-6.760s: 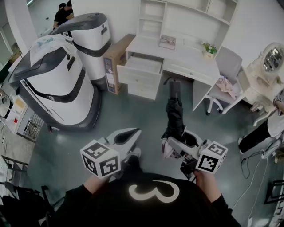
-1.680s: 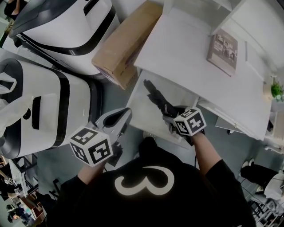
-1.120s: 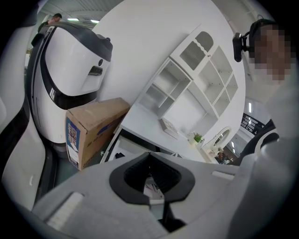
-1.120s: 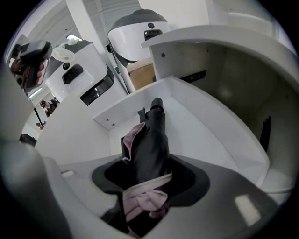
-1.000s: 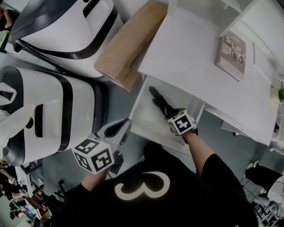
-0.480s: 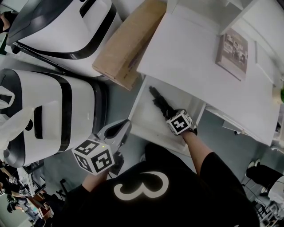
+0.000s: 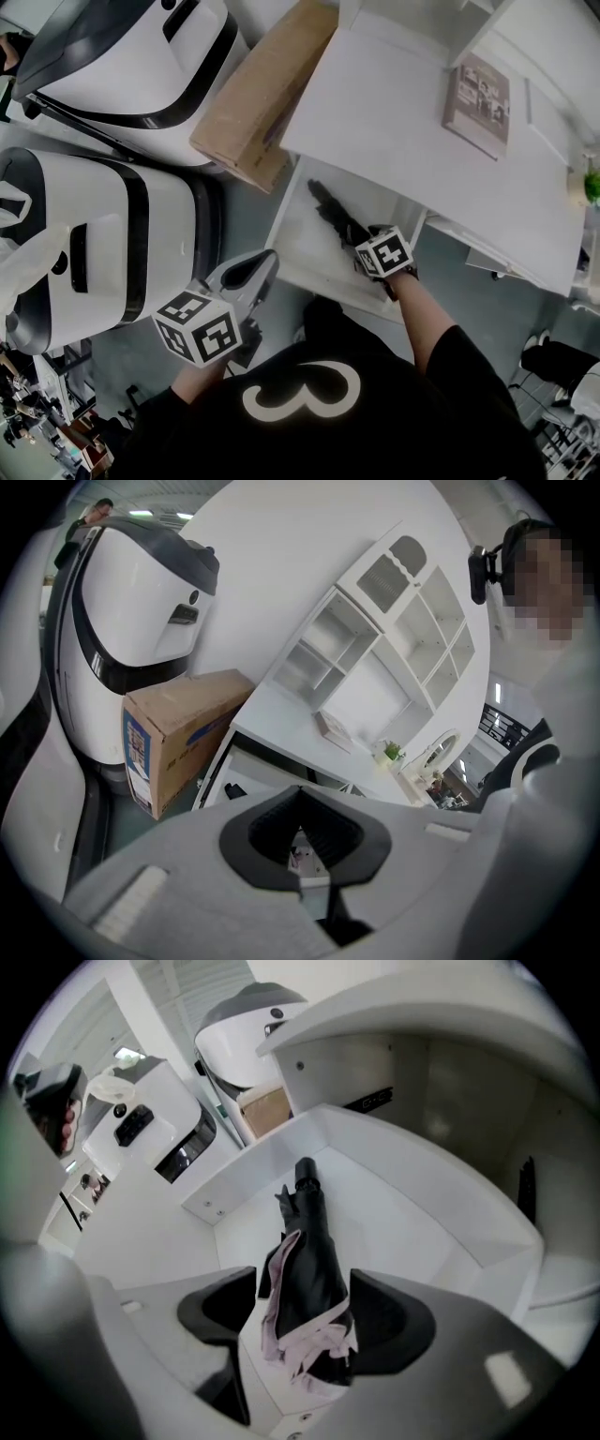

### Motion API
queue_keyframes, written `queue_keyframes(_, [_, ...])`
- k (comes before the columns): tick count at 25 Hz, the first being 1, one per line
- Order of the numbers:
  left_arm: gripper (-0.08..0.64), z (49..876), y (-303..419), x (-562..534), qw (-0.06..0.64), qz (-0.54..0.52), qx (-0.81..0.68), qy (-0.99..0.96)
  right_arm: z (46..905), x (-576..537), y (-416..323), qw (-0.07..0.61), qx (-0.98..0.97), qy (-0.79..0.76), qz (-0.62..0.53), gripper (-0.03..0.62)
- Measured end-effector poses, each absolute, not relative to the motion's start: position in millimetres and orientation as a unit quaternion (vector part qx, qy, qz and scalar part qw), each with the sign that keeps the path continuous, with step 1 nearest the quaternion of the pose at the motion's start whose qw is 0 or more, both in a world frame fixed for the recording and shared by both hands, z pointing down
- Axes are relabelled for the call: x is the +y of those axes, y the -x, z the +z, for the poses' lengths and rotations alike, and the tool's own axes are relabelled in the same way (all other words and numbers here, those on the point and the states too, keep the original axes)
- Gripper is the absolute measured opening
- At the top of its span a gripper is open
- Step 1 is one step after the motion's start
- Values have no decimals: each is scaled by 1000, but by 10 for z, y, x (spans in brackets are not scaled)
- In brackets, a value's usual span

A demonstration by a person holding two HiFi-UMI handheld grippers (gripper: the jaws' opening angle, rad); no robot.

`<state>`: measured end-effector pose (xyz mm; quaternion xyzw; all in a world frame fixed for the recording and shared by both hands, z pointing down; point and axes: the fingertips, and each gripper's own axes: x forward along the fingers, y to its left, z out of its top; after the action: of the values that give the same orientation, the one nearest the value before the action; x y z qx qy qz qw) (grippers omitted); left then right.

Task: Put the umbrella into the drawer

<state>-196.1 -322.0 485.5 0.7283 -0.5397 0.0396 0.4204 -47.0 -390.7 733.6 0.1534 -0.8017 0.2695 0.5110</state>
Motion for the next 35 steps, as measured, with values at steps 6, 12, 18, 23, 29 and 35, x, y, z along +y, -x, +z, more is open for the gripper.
queue_keyframes(6, [9, 4694, 1783, -3009, 408, 35, -527, -745, 6520, -3839, 460, 371, -858, -180, 305, 296])
queue_keyframes(12, [9, 4361, 1539, -2759, 376, 25, -506, -776, 5368, -3579, 354, 260, -911, -198, 252, 191])
queue_keyframes(18, [9, 3923, 1274, -2416, 334, 13, -489, -806, 4303, -3008, 188, 166, -945, -212, 184, 36])
queue_keyframes(23, [9, 3597, 1088, -2159, 297, 5, -479, -826, 3637, -2546, 73, 61, -956, -201, 204, 3])
queue_keyframes(29, [9, 3341, 947, -1890, 270, 0, -468, -841, 3297, -2228, -89, 1, -954, -195, 226, 3])
queue_keyframes(35, [9, 3243, 899, -1797, 257, -5, -465, -847, 3243, -2129, -145, 10, -958, -208, 198, 3])
